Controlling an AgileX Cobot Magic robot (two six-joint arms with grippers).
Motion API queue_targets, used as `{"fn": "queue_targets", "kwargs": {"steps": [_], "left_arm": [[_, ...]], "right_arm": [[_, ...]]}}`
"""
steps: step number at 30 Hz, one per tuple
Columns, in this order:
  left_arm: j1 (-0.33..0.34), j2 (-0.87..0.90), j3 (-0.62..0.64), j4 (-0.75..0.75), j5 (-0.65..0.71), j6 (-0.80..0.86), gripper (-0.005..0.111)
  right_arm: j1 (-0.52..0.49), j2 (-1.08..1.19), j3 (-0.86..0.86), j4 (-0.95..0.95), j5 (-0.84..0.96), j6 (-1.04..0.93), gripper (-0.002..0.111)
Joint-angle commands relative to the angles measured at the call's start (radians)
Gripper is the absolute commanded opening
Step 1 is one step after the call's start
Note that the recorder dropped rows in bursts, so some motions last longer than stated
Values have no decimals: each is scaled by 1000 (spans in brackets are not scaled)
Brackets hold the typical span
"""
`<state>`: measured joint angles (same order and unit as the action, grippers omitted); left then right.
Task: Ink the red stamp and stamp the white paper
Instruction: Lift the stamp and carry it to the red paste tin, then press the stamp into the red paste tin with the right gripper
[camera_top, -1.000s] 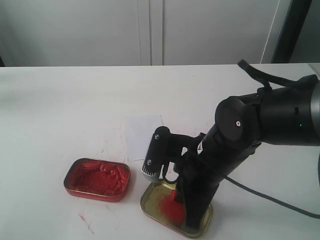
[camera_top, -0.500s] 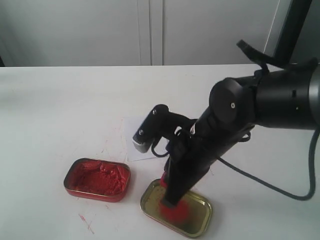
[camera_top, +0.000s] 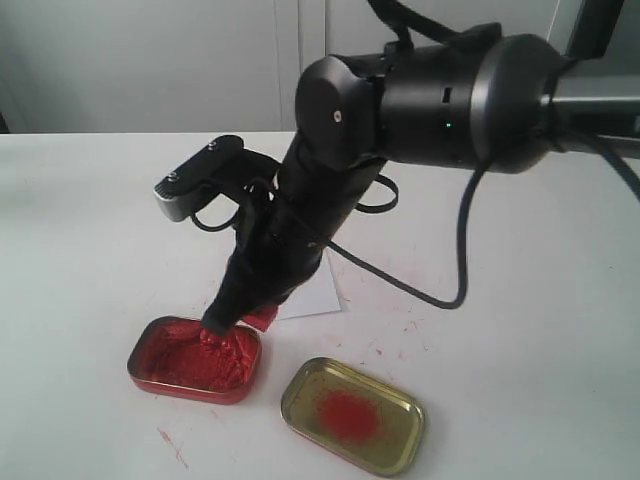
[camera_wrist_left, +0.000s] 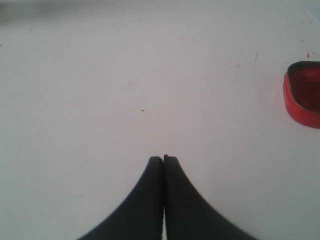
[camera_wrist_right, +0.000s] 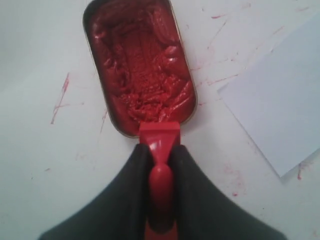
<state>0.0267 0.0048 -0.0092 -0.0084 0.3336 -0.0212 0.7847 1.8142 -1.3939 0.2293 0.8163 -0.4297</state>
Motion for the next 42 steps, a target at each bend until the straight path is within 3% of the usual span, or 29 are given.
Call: {"fn": "queue_targets", "kwargs": {"steps": [1, 16, 29, 42], "left_arm": [[3, -5, 9, -5, 7, -1, 0], [3, -5, 9, -5, 7, -1, 0], [3, -5, 9, -5, 7, -1, 0], [3, -5, 9, -5, 7, -1, 0]], "right_arm": [[27, 65, -130, -15, 58, 30, 0], [132, 292, -454, -129, 233, 41, 0], [154, 377, -471, -244, 220, 31, 0], [154, 389, -469, -197, 199, 32, 0]]}}
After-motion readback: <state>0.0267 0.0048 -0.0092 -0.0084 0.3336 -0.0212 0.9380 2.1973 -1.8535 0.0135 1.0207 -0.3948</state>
